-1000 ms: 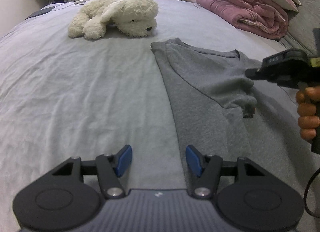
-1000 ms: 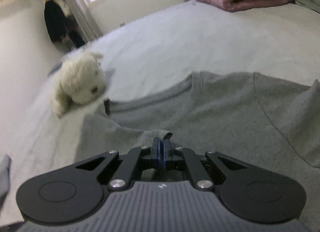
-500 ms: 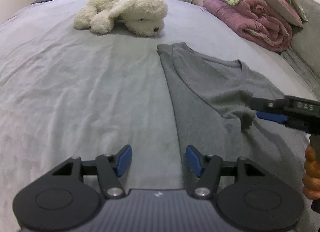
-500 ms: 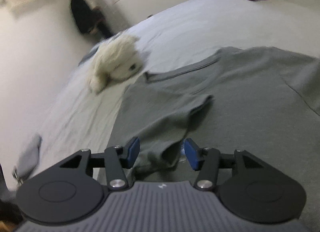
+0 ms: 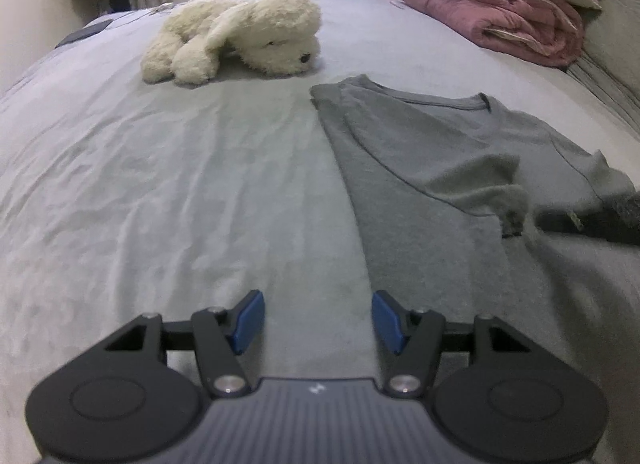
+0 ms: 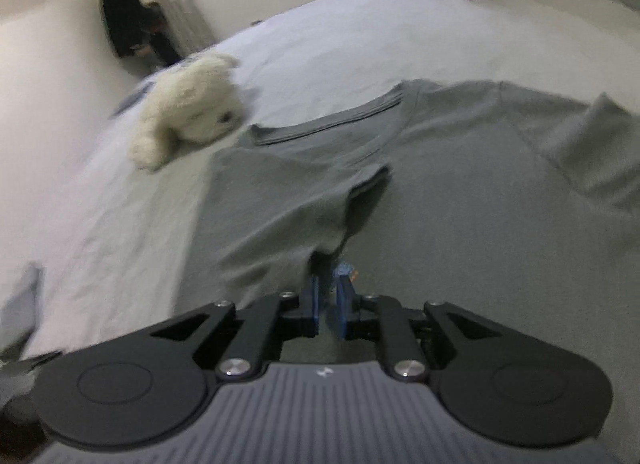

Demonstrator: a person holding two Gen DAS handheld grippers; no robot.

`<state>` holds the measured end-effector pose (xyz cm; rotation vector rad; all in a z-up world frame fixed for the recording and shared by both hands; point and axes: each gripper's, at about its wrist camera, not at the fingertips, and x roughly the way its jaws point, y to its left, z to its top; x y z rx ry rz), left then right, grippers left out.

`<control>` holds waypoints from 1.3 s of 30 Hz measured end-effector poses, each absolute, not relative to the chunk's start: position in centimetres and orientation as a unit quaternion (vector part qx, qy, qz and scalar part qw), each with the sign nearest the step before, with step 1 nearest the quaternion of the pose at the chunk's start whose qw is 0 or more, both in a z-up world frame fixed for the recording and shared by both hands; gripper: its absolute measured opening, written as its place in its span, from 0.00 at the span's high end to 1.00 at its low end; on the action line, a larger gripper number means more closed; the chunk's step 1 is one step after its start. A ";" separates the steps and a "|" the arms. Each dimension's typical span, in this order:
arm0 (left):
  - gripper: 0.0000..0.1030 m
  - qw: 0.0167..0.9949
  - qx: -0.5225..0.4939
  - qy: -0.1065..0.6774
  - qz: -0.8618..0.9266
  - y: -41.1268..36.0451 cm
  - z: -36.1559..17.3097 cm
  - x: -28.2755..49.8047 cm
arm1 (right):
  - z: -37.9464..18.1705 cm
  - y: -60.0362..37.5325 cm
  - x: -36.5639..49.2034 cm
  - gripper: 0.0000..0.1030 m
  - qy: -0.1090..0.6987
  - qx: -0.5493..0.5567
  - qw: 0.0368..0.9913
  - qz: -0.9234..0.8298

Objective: Fold clothes
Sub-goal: 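Press along the folded edge with the closed right gripper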

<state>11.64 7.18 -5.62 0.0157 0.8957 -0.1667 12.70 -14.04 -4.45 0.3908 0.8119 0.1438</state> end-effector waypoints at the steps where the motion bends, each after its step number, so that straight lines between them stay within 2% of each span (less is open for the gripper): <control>1: 0.40 0.898 0.002 0.432 -0.081 7.3 -5.5 11.6 | -4.3 -13.9 10.9 0.83 0.398 0.188 0.894 0.088; 8: 0.40 0.898 -0.021 0.430 -0.091 6.4 -5.4 11.4 | -5.1 -12.8 -3.0 0.83 0.445 0.232 0.845 0.182; 14: 0.40 0.897 -0.008 0.432 -0.090 6.3 -5.6 10.1 | -4.9 -11.6 -8.8 0.83 0.450 0.241 0.835 0.206; 28: 0.40 0.899 -0.014 0.427 -0.096 7.4 -4.6 7.4 | -5.6 -8.9 -11.2 0.81 0.480 0.186 0.834 0.200; 33: 0.40 0.899 -0.017 0.424 -0.104 7.5 -4.2 6.9 | -5.7 -9.9 -11.4 0.81 0.482 0.215 0.830 0.181; 39: 0.40 0.898 0.041 0.430 -0.084 6.6 -5.0 6.6 | -5.8 -9.9 -11.4 0.80 0.485 0.212 0.828 0.185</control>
